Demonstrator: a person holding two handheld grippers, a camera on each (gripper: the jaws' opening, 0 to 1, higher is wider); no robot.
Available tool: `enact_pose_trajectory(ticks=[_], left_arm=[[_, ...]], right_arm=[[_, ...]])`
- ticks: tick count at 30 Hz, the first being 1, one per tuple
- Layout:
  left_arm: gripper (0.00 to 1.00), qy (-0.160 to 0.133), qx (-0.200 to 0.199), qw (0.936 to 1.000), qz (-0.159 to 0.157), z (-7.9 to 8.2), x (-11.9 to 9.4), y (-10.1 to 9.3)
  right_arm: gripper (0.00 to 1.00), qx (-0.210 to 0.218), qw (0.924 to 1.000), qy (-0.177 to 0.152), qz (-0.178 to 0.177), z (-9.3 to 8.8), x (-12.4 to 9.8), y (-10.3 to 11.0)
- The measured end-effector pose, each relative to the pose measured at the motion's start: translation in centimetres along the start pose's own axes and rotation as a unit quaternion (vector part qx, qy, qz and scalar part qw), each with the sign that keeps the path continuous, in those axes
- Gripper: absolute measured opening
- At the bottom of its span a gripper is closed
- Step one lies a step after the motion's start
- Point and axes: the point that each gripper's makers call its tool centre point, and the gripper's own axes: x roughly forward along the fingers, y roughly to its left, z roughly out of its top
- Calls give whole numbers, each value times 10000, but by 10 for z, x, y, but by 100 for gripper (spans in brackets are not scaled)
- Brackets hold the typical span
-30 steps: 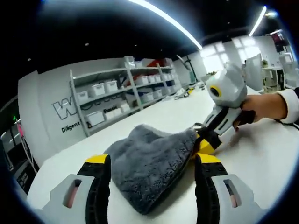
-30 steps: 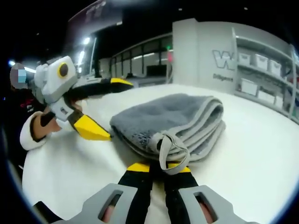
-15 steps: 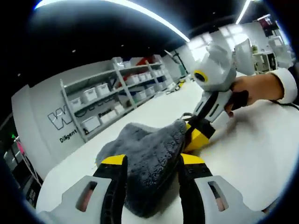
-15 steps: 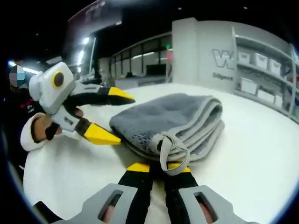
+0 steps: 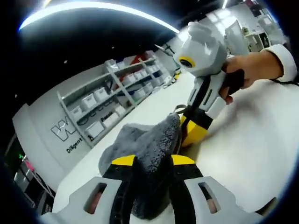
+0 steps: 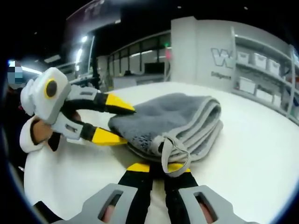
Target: Open the folded towel by lifting each exposed corner and separating the folded layers until the towel lies flat within the target outline without major curled edges
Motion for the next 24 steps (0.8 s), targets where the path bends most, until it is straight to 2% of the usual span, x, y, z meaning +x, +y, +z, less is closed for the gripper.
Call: enact_pose_trajectory(ticks=[3,8,9,12,14,18,24], left_arm=[[15,58,138,9999,16,-3,1,0],[9,106,53,9999,15,-9,2,3],[8,75,-22,10000,11,-9,1,4],[6,-34,-591,9982,69,-7,-1,12],[6,-121,-1036,9945,65,-6,-3,17],[5,-175,-1200,9925,147,-5,-11,19],[5,-272,-1609,9862,263,-6,-18,28]], right_arm=[[3,46,10000,11,3,-1,0,-1],[5,-44,10000,25,-13,-1,0,-2],[6,-141,9999,21,-48,0,-1,-4],[10,-172,9998,-59,-121,2,-6,-9],[13,-157,9998,-80,-137,2,-6,-11],[23,-298,9991,-62,-297,2,-6,-17],[30,-365,9984,-217,-377,9,-10,-20]])
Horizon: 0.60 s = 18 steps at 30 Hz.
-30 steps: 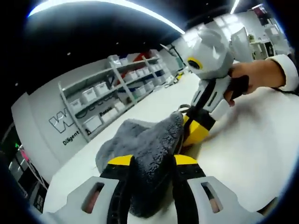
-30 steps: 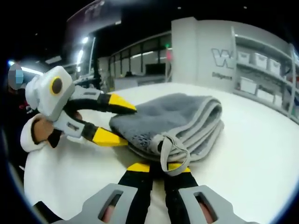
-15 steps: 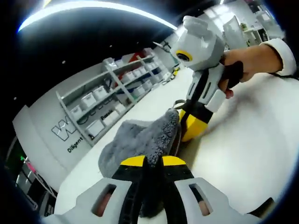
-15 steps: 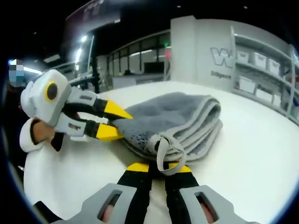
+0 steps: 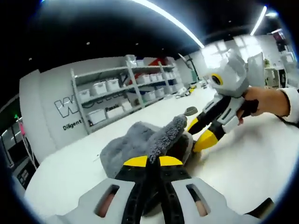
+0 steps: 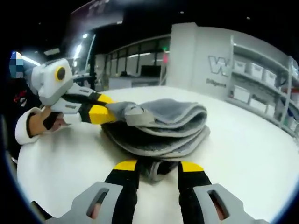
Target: Open the folded towel by lifting each exposed corner and separating the folded layers until the towel lies flat within the target outline without major curled edges
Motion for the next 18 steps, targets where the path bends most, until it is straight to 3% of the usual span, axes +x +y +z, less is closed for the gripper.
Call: enact_pose_trajectory(ticks=[6,14,18], left_arm=[[5,-91,-319,9994,92,2,-3,3],[5,-286,-780,9964,198,6,-5,13],[5,-386,-1093,9928,305,7,-7,15]], right_arm=[[44,102,9996,-272,75,10,0,0],[46,-92,9982,-543,223,21,0,8],[48,242,9966,-632,474,22,3,14]])
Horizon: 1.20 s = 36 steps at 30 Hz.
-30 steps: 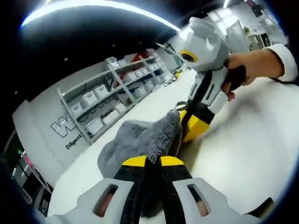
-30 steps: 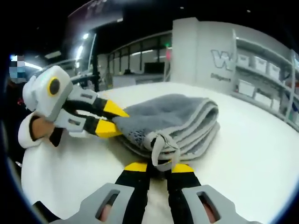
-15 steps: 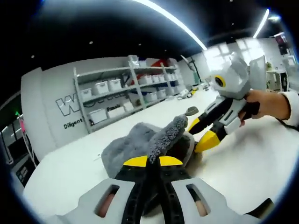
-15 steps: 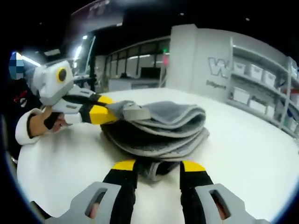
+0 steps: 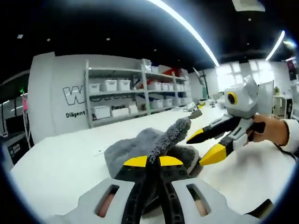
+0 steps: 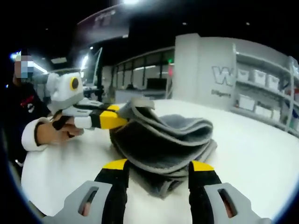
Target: Open the folded towel by lifting each exposed corner and separating the folded layers until the towel lies flat within the target outline without major curled edges
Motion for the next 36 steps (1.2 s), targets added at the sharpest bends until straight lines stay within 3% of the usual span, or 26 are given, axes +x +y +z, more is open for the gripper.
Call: enact_pose_trajectory(ticks=[8,13,18,22,29,36], left_arm=[[5,-119,-236,9995,173,6,-4,6],[5,-103,-130,9995,266,7,-6,5],[6,-106,-171,9993,320,8,-5,12],[6,-167,-32,9990,404,10,-7,13],[6,-155,-50,9992,365,10,-3,18],[6,-115,49,9993,345,9,-2,20]], right_arm=[[49,192,9998,-26,-40,-1,-1,-3],[50,317,9995,-78,-8,0,-3,0],[49,719,9972,-219,-12,2,-2,-3],[44,776,9967,-151,-178,0,0,-7],[46,664,9975,89,-222,-9,8,-5],[35,850,9962,-134,-97,-1,4,-5]])
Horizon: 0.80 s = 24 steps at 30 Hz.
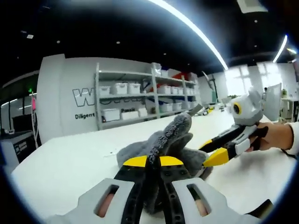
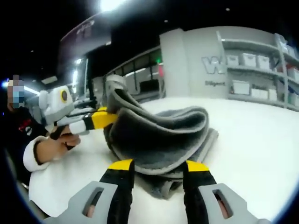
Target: Open the folded towel by lifting each exposed corner and separating the folded layers until the towel lies flat within the target outline without major curled edges
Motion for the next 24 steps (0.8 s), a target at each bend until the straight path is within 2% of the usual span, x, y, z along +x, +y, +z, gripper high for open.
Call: enact_pose_trajectory(ticks=[3,5,7,12,16,24], left_arm=[[6,9,32,10000,-32,0,1,-1],[6,20,48,10000,-69,0,2,-2],[6,11,104,9999,-100,0,2,-3],[6,46,155,9997,-208,-1,4,-8],[6,63,194,9995,-245,-1,4,-10],[6,111,218,9990,-371,-4,4,-17]], right_arm=[[27,196,9997,-28,139,0,0,3],[21,175,9997,-47,160,0,1,4],[16,-81,9999,-72,79,2,0,4],[2,-304,9994,-124,142,5,1,12],[0,-541,9983,-199,78,8,2,14],[0,-480,9973,-537,119,21,1,15]])
